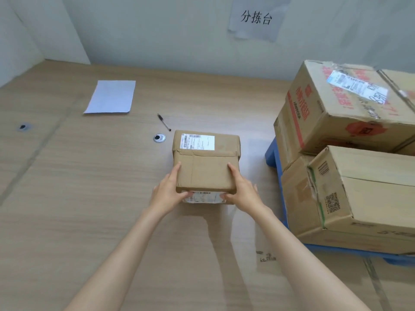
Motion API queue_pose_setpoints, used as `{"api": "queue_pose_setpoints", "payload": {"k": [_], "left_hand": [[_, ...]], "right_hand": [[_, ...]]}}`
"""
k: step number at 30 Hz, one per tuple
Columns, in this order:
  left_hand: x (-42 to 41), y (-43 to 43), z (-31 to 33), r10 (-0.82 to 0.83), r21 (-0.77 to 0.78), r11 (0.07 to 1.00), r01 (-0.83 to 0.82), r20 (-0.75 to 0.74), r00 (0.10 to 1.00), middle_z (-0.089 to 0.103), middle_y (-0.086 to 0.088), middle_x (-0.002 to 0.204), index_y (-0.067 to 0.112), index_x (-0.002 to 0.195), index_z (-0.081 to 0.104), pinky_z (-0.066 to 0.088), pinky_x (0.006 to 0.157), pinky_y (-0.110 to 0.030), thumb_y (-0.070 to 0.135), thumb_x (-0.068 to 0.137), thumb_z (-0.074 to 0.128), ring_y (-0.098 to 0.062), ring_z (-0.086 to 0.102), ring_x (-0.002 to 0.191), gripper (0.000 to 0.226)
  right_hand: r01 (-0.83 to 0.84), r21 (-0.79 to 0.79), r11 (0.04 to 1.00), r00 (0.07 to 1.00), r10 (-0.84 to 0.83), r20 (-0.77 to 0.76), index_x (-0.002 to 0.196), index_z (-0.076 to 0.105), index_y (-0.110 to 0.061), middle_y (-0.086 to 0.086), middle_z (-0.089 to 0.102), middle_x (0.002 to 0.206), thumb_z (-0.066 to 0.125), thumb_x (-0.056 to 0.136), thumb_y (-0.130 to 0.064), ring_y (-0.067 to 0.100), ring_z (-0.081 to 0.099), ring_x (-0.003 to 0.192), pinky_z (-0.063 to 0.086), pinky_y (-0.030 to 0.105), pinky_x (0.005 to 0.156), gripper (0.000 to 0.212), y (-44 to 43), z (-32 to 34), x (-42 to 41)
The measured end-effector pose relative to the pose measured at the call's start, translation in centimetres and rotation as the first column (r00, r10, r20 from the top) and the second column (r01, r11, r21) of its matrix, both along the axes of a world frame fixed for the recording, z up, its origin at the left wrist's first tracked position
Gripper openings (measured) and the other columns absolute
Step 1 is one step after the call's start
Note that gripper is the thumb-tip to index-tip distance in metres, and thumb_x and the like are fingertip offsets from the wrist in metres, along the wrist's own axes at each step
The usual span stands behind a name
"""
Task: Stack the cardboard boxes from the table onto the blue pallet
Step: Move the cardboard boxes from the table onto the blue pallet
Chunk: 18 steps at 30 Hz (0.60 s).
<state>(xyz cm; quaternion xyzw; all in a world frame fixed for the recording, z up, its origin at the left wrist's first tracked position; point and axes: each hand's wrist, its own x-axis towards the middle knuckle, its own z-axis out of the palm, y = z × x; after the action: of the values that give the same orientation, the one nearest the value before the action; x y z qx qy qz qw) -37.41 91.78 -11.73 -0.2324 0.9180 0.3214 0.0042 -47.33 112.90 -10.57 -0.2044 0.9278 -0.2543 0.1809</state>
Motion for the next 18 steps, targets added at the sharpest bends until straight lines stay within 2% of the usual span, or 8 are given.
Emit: {"api": "queue_pose_setpoints", "payload": {"k": [3,6,8,12,18], "left_hand": [[-0.7,-1.0,5.2,0.003,-0.030,1.000,-0.005,-0.082,0.997,0.048,-0.003,0.142,0.031,0.151,0.019,0.042,0.096,-0.040,0.041,0.075,0.076,-0.027,0.048,0.126,0.096],[-1.7,-1.9,11.2,-0.003,-0.063,0.998,-0.009,-0.186,0.983,0.053,-0.004,0.137,0.032,0.149,0.021,0.043,0.091,-0.040,0.046,0.075,0.075,-0.030,0.052,0.121,0.093],[-2.2,-2.1,15.5,-0.012,-0.088,0.996,-0.013,-0.277,0.961,0.058,-0.003,0.132,0.033,0.147,0.022,0.045,0.093,-0.043,0.052,0.074,0.074,-0.030,0.055,0.118,0.092],[-3.1,-1.0,23.2,-0.055,-0.124,0.992,-0.001,-0.451,0.891,0.059,0.000,0.131,0.033,0.146,0.022,0.044,0.096,-0.045,0.059,0.078,0.066,-0.025,0.056,0.118,0.085],[-5.5,3.8,30.2,-0.183,-0.192,0.978,0.084,-0.585,0.790,0.061,-0.002,0.128,0.029,0.147,0.024,0.042,0.097,-0.042,0.060,0.086,0.054,-0.026,0.058,0.115,0.074]], "right_hand": [[-0.003,-0.075,0.997,0.998,-0.001,-0.058,0.150,0.011,-0.038,0.001,0.049,0.132,0.070,0.083,-0.034,0.024,0.047,0.120,0.032,0.051,0.108,0.090,-0.7,4.6,-1.2],[-0.005,-0.206,0.979,0.994,-0.019,-0.111,0.149,0.017,-0.038,0.003,0.050,0.130,0.072,0.081,-0.035,0.026,0.051,0.115,0.044,0.054,0.097,0.088,-1.2,10.2,-2.3],[-0.007,-0.289,0.957,0.985,-0.043,-0.165,0.148,0.021,-0.038,0.003,0.052,0.130,0.073,0.080,-0.036,0.026,0.053,0.113,0.048,0.050,0.092,0.085,-0.9,14.2,-2.9],[-0.010,-0.437,0.899,0.961,-0.112,-0.252,0.146,0.025,-0.033,-0.001,0.053,0.127,0.072,0.085,-0.034,0.019,0.055,0.110,0.052,0.034,0.089,0.077,0.8,22.2,-3.4],[0.015,-0.559,0.829,0.890,-0.266,-0.371,0.148,0.023,-0.029,0.003,0.049,0.136,0.070,0.086,-0.035,0.018,0.052,0.114,0.051,0.033,0.089,0.077,6.5,30.5,-2.7]]}}
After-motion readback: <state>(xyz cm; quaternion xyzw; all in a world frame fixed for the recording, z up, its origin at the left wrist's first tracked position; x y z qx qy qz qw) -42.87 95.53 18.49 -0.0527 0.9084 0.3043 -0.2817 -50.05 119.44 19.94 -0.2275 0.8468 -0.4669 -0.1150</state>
